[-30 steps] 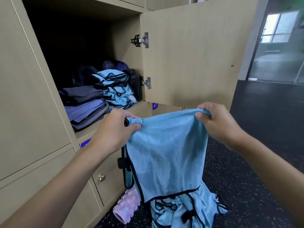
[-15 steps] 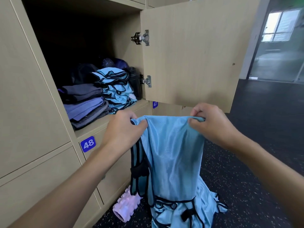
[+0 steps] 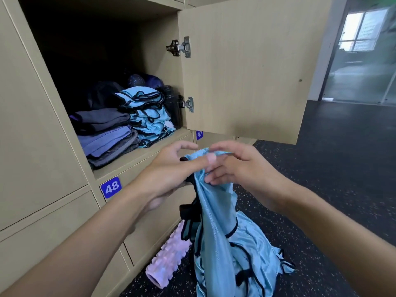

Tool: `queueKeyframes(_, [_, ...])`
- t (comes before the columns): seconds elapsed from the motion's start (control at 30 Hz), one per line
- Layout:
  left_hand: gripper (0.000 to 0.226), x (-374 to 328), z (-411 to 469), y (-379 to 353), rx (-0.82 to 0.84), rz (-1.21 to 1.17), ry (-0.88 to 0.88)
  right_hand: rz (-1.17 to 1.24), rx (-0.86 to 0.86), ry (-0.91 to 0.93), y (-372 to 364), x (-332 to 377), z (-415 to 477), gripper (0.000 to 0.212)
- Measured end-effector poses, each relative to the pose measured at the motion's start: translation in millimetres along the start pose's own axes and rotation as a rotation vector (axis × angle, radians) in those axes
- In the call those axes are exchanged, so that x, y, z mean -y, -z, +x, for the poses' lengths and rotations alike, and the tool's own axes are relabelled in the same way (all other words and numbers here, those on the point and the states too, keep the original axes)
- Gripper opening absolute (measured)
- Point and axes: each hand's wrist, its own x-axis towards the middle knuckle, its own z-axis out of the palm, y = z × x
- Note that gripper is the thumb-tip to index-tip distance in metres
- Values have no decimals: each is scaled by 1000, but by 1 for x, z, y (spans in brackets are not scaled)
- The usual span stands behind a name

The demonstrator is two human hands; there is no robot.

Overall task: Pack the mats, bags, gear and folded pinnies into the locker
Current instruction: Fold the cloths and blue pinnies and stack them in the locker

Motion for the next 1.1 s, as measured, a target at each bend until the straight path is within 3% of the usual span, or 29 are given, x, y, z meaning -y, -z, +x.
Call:
queueKeyframes(0.07, [72,2,0,3,-14,63,-28,32,32,15,4,0,0,38])
queueKeyframes(0.17, [63,0,0,5,-48,-6,-57,90,50,81,5,2,-3,42])
queueKeyframes(0.3, [48,-10,-2,13,-4,-161,-83,-61,-242,197,12,-4,4,42])
queueKeyframes(0.33, [46,-13,-3,16,18,-194,-84,-102,-232,163,15,-6,5,57])
queueKeyframes(0.4, [43,-17,-3,22,33,-288,-91,-82,-45,50,17,-9,3,95])
queueKeyframes(0.43, [42,-19,-3,24,22,-339,-96,-48,60,4,15,-10,1,104])
queueKeyframes(0.53, [45,-18,2,26,-88,-484,-82,-14,163,-14,6,-12,-3,93])
queueKeyframes(0.6, [61,-15,3,21,-136,-542,-42,14,50,1,0,-12,-2,84])
queueKeyframes(0.7, [103,-9,-4,7,-28,-479,27,163,-127,40,-1,-9,1,78])
queueKeyframes(0.8, [112,1,-9,-6,79,-351,52,192,-280,97,4,-3,1,79])
queueKeyframes(0.9, [118,3,-10,-8,84,-297,-4,161,-361,103,11,-5,4,82])
queueKeyframes(1.03, [113,3,-7,-8,-90,-334,-91,93,-147,33,12,-9,1,91])
queueKeyframes(1.1, [108,4,-4,-9,-216,-378,-136,84,-63,51,9,-11,-2,85])
